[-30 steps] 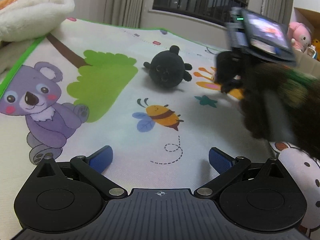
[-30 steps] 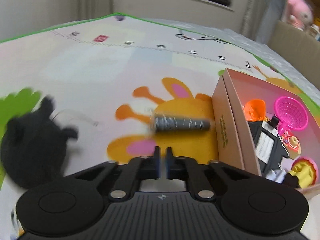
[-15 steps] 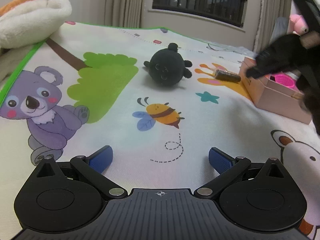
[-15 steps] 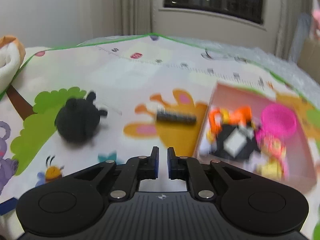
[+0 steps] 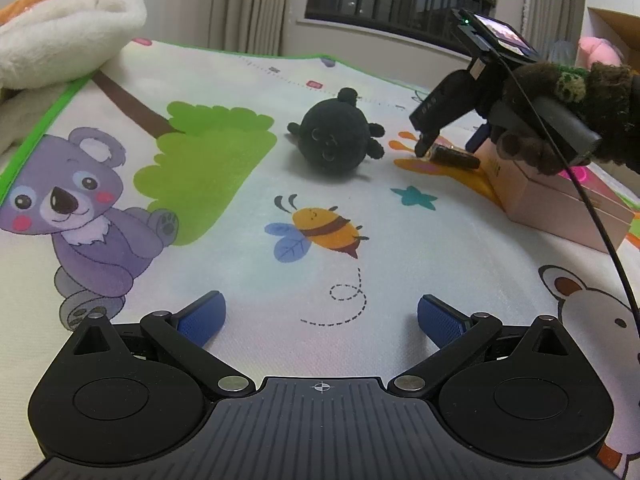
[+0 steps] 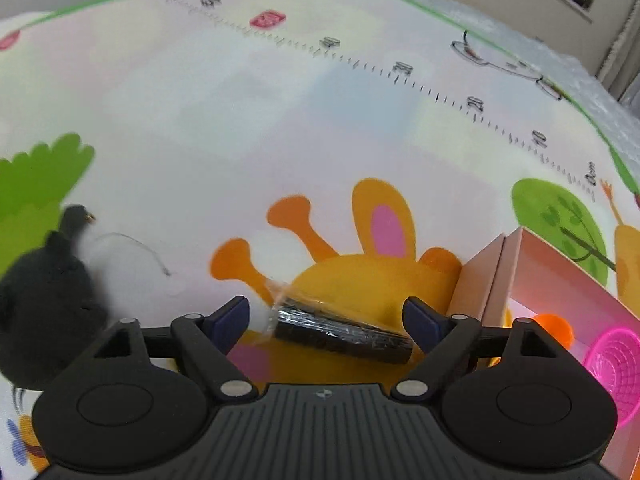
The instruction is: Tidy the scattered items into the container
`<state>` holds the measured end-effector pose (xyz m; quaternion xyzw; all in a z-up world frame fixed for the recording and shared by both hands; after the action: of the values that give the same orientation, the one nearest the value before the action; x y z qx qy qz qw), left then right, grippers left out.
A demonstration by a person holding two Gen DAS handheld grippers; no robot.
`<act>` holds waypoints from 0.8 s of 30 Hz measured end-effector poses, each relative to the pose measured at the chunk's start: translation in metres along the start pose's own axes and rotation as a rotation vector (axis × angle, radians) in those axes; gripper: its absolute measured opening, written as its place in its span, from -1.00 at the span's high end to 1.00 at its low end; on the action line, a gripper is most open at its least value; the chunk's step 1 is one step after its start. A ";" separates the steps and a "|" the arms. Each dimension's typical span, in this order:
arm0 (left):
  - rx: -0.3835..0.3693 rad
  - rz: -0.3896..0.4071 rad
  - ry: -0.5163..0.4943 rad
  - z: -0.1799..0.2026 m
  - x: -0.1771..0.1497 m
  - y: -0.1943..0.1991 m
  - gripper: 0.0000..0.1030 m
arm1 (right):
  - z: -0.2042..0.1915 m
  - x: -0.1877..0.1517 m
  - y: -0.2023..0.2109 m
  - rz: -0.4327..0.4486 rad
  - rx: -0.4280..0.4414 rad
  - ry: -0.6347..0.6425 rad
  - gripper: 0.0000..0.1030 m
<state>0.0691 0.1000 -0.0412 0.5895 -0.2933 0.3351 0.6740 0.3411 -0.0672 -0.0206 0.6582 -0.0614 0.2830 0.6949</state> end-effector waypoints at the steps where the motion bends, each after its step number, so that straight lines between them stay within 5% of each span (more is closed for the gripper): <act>1: 0.002 -0.001 -0.002 0.000 0.000 0.000 -1.00 | -0.003 -0.003 0.002 -0.005 0.003 0.021 -0.39; 3: 0.006 -0.002 -0.007 0.001 0.000 0.000 -1.00 | -0.012 -0.015 0.012 -0.008 0.026 0.071 0.04; 8: 0.012 -0.004 -0.014 0.002 -0.001 -0.001 -1.00 | -0.041 -0.060 0.046 -0.015 0.091 0.161 0.17; 9: 0.013 -0.004 -0.015 0.002 -0.001 -0.001 -1.00 | -0.047 -0.072 0.056 -0.012 0.104 0.179 0.32; 13: 0.018 -0.008 -0.023 0.002 -0.001 -0.002 -1.00 | -0.068 -0.126 0.104 -0.001 0.167 0.253 0.39; 19: 0.054 -0.042 -0.074 0.009 0.003 -0.003 -1.00 | -0.049 -0.210 0.146 0.024 0.087 0.291 0.38; 21: 0.004 -0.051 -0.071 0.013 0.011 -0.003 -1.00 | -0.036 -0.226 0.159 0.080 0.073 0.248 0.22; 24: -0.076 -0.030 -0.058 0.021 0.041 -0.004 -1.00 | -0.012 -0.246 0.180 0.212 0.039 0.163 -0.53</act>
<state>0.0973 0.0835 -0.0081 0.5774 -0.3165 0.2964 0.6918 0.0476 -0.1375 0.0233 0.6361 -0.0683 0.4085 0.6510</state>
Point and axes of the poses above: each gripper's, at about its wrist camera, not at the fingertips, and y roughly against the way its jaws point, z to its right, x to its top, the point moved 7 cm from there along -y, roughly the way its jaws point, and after that the axes turned 1 degree about -x, right-handed, at the moved point
